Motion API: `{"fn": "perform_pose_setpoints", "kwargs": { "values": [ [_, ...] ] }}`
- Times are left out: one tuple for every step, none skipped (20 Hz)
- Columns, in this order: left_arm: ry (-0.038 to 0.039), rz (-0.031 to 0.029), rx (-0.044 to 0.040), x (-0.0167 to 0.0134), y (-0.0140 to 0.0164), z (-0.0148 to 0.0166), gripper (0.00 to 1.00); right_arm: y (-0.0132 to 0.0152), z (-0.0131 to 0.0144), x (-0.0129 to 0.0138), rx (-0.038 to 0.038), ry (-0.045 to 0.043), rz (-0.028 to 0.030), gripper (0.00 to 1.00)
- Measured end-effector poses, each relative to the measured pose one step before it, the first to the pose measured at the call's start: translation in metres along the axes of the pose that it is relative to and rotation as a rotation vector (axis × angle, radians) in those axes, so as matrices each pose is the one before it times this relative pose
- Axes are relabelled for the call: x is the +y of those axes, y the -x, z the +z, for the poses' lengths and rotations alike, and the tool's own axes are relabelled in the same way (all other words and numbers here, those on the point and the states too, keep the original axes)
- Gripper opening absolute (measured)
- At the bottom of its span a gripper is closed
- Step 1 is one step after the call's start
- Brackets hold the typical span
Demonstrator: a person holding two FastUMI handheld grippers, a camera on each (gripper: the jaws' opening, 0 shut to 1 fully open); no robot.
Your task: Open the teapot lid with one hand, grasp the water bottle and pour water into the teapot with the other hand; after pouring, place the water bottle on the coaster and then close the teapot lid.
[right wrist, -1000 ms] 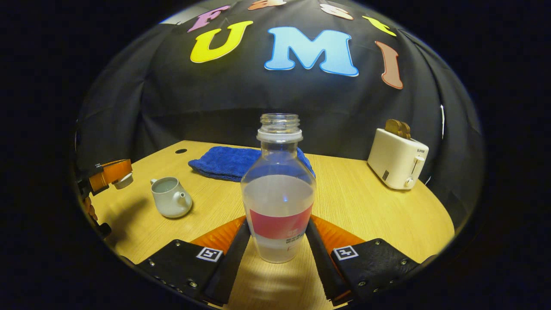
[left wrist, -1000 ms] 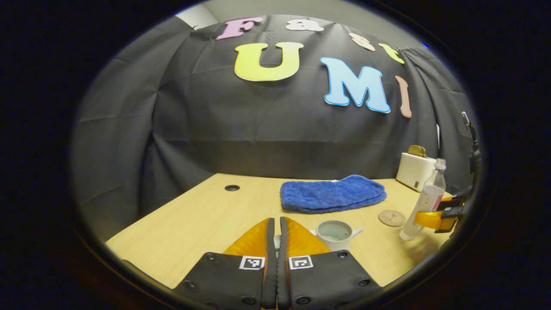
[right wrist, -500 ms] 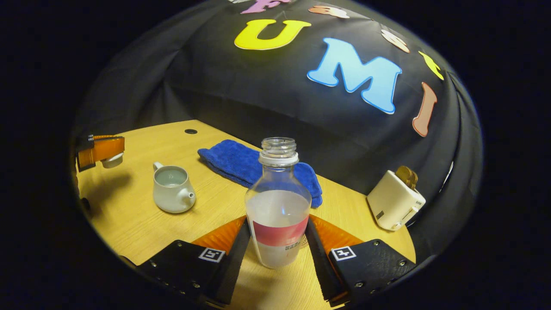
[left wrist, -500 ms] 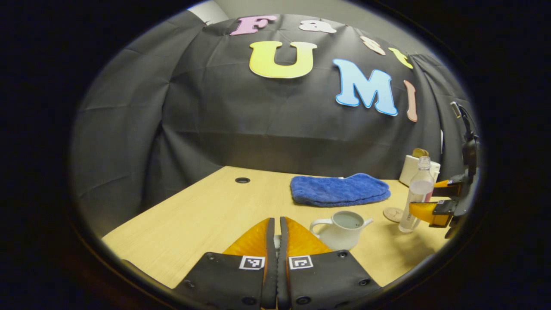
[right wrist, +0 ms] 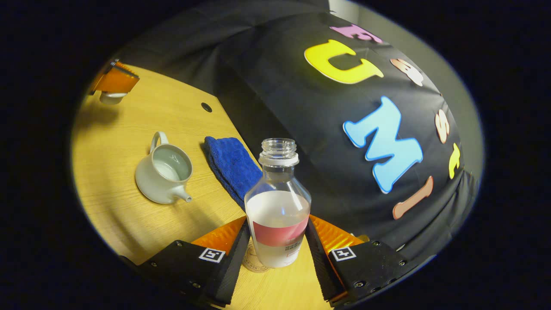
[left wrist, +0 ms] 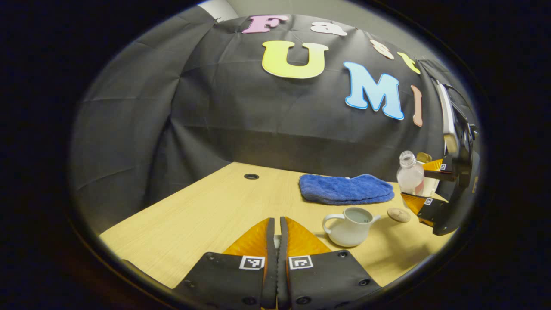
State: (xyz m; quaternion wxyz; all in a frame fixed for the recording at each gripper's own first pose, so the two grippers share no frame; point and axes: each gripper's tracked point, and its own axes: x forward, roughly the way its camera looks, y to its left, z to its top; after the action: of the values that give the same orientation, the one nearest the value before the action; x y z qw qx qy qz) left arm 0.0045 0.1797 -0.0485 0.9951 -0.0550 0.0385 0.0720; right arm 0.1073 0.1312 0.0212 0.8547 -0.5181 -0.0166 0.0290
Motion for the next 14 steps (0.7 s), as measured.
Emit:
{"fn": "perform_pose_setpoints", "kwargs": {
  "values": [
    [0.00380,0.00250,0.00080,0.00297,0.00169,0.00024,0.08,-0.00340,0.00170,0.00564,-0.00259,0.03082,0.00807,0.74],
    [0.00358,0.00315,0.00045,0.00259,0.00020,-0.00172,0.08,-0.00324,0.00013,0.00483,0.00349,0.03046,0.00475,0.75],
    [0.00190,0.00329,0.00148,0.00256,0.00063,-0.00007,0.08,-0.00178,0.00013,0.00459,0.00102,0.03909,-0.00347,0.74],
    [0.00045,0.00477,0.00037,0.00236,0.00005,-0.00120,0.08,-0.00098,0.00021,0.00058,0.00140,0.04577,-0.01505,0.74],
    [0.00027,0.00411,0.00207,0.00288,0.00025,-0.00056,0.08,-0.00263,0.00079,-0.00094,-0.00063,0.05091,-0.01804,0.74],
    [0.00100,0.00433,0.00064,0.00319,0.00092,-0.00116,0.08,-0.00222,0.00077,-0.00229,-0.00409,0.05475,-0.01952,0.74],
    [0.00036,0.00314,0.00000,0.00184,-0.00062,0.00003,0.08,-0.00065,0.00117,-0.00210,-0.00201,0.05009,-0.01596,0.75],
    [0.00094,0.00407,0.00026,0.00154,0.00031,-0.00108,0.08,0.00056,-0.00004,-0.00027,-0.00408,0.03906,-0.00770,0.74],
    [0.00103,0.00208,0.00128,0.00163,0.00088,-0.00056,0.08,-0.00284,0.00056,0.00246,-0.00369,0.02932,0.00084,0.74],
    [0.00123,0.00237,0.00042,0.00179,0.00049,-0.00006,0.08,-0.00174,0.00072,0.00157,-0.00256,0.02602,0.00260,0.74],
    [0.00119,0.00067,0.00172,0.00118,0.00026,-0.00017,0.08,-0.00117,0.00126,0.00243,-0.00715,0.02665,0.00085,0.74],
    [0.00079,0.00099,0.00238,0.00057,0.00199,-0.00051,0.08,0.00092,0.00297,-0.00020,-0.00775,0.03137,-0.00417,0.74],
    [0.00015,0.00057,0.00060,0.00051,0.00058,0.00068,0.08,-0.00098,0.00251,-0.00262,-0.01096,0.03946,-0.01359,0.74],
    [0.00051,0.00117,0.00054,0.00091,-0.00003,-0.00101,0.08,0.00050,0.00323,-0.00262,-0.01438,0.03808,-0.01021,0.74]
  ]
}}
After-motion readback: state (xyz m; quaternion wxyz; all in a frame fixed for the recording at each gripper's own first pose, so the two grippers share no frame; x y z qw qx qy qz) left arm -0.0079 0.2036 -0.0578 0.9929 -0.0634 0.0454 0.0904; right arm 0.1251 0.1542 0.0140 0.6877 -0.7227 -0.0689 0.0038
